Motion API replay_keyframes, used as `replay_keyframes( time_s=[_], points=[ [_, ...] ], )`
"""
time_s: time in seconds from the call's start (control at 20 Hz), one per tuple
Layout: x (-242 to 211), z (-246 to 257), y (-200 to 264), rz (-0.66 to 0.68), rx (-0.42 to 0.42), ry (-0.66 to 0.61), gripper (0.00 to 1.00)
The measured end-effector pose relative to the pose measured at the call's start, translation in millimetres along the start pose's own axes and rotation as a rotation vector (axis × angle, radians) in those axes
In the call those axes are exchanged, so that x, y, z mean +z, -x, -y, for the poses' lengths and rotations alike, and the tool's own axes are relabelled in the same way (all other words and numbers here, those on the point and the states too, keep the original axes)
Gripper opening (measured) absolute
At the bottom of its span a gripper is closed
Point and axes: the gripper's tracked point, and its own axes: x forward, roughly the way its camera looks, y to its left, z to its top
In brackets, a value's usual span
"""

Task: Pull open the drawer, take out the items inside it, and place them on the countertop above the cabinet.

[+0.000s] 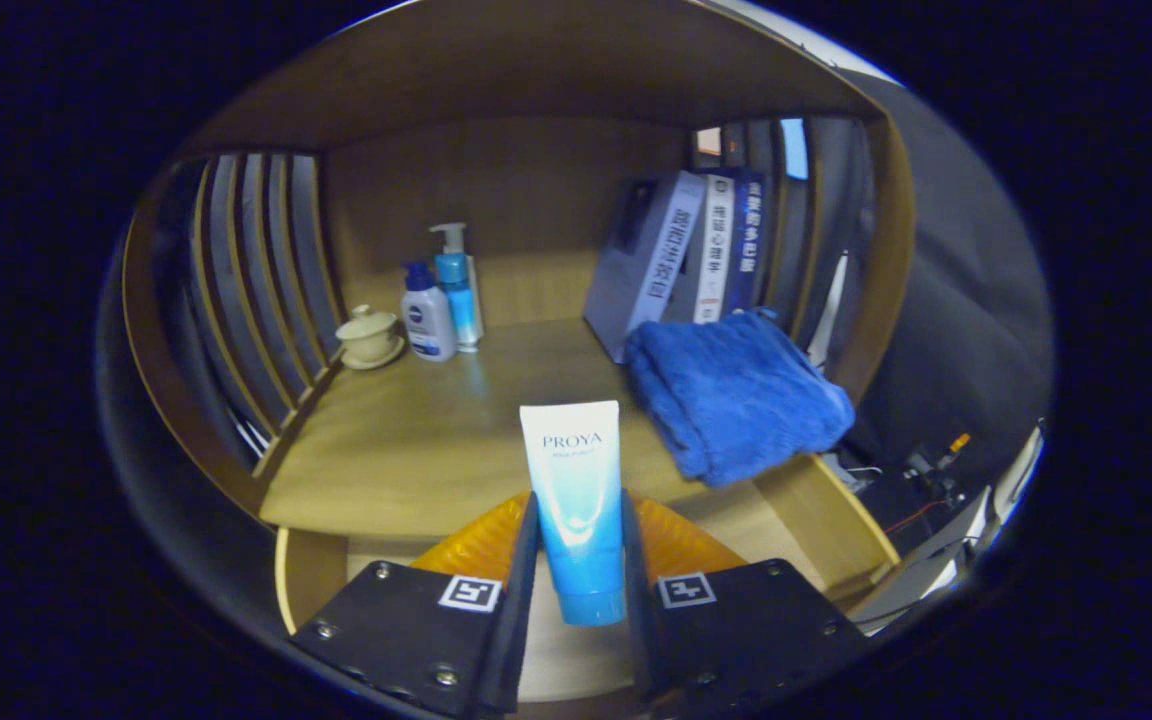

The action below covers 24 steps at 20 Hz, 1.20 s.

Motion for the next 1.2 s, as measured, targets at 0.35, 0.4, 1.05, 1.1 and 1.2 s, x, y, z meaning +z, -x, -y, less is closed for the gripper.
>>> replay_keyframes(
  time_s=[0.35, 0.4, 1.05, 1.1, 1.2],
  points=[
    [-17.2, -16.6, -35.3, -0.075, 0.044, 0.038, 0.43],
    [-19.3, -18.9, -40.2, -0.082, 0.053, 0.037, 0.43],
    [-13.2, -25.2, -72.9, -0.051, 0.095, -0.018, 0.43],
    [-12.7, -25.1, -73.7, -0.049, 0.094, -0.019, 0.43],
    [-12.0, -25.6, -74.9, -0.044, 0.089, -0.021, 0.43]
  ],
)
